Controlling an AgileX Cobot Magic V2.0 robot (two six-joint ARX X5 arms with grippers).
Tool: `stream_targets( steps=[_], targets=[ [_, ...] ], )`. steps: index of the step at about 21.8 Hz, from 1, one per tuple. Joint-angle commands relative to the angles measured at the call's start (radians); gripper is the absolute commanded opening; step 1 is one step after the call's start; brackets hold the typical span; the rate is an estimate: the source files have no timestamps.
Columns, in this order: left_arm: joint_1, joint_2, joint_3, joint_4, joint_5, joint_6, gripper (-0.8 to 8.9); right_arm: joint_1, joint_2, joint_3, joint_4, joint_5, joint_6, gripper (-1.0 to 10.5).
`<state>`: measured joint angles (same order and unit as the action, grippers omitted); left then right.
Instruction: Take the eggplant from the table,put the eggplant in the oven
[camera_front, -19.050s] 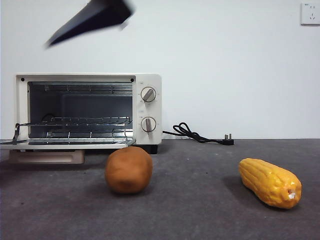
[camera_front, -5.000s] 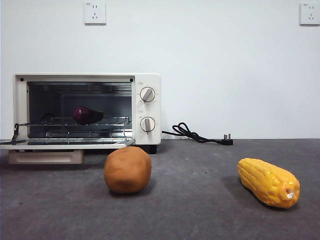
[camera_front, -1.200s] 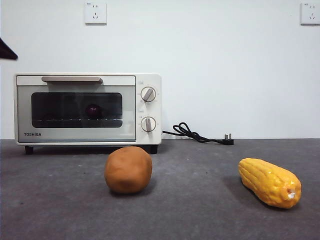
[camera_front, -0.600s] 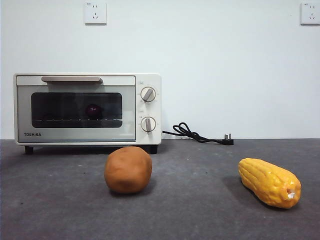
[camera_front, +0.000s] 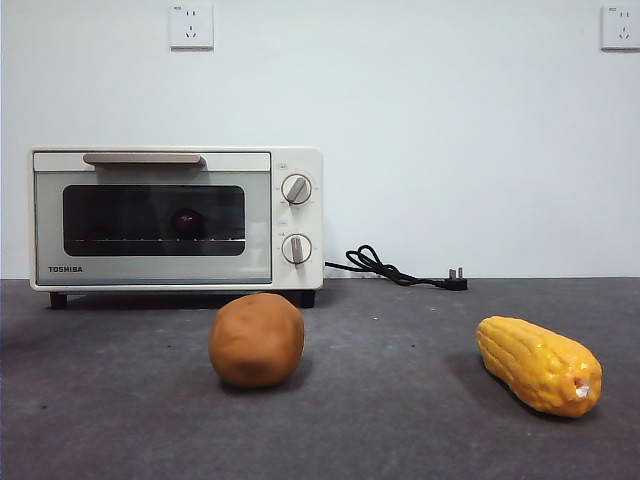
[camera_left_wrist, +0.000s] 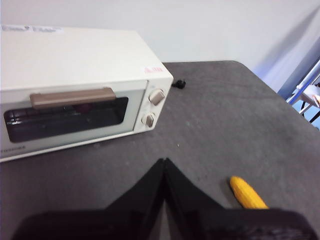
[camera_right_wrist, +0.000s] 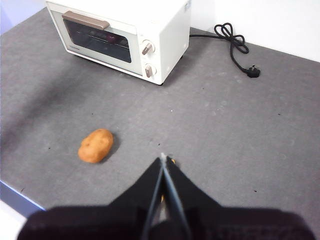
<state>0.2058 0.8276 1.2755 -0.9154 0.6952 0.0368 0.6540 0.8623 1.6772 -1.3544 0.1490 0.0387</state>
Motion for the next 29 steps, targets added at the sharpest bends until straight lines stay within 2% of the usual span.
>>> stream_targets(
  steps=[1, 7, 29],
  targets=[
    [-0.005, -0.032, -0.003, -0.047, -0.028, 0.056, -0.06, 0.0, -0.001, -0.006, -0.027, -0.005, 0.006, -0.1],
    [-0.028, -0.091, -0.004, -0.189, -0.125, 0.102, -0.06, 0.0, -0.001, -0.006, -0.027, -0.004, 0.007, -0.1],
    [-0.039, -0.093, -0.004, -0.221, -0.119, 0.088, -0.04, 0.0, 0.0, -0.006, -0.027, -0.003, 0.012, -0.1]
  ],
)
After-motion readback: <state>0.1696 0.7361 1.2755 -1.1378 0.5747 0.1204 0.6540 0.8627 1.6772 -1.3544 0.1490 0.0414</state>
